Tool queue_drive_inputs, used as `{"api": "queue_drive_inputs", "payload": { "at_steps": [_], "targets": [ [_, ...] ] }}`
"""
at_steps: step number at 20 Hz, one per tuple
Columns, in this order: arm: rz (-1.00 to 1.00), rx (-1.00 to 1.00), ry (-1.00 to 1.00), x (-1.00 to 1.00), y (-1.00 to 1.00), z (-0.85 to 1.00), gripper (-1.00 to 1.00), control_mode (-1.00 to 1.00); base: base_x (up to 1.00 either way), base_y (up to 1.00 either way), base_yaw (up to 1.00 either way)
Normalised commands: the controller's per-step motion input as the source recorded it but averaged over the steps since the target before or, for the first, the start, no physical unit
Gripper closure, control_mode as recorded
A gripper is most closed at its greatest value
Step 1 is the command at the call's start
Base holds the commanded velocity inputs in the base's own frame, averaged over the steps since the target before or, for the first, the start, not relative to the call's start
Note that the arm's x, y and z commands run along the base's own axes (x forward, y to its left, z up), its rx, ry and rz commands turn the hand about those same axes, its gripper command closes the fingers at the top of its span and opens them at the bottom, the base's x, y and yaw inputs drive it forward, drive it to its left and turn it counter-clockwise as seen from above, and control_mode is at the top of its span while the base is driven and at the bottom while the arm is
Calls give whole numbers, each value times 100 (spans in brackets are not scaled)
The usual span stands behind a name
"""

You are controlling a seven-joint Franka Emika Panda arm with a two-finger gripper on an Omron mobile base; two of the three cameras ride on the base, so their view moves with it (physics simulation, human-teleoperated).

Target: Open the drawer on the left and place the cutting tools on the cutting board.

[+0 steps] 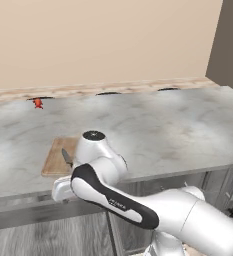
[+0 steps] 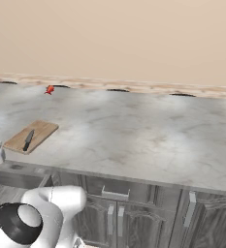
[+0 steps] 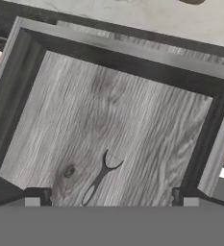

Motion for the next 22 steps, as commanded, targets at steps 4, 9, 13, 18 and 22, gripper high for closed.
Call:
{"api": "queue_drive_inputs", "payload": {
  "at_steps": [4, 9, 13, 18, 22],
  "targets": [
    [0, 0, 10, -51, 9, -9, -100, -100, 0, 0, 0],
    [0, 0, 19, -7, 7, -31, -100, -100, 0, 0, 0],
    [0, -1, 19, -3, 4, -51, -100, -100, 0, 0, 0],
    [0, -6, 4, -49, 24, -38, -100, -100, 0, 0, 0],
    [-1, -10, 0, -74, 28, -23, -100, -100, 0, 0, 0]
  ]
}}
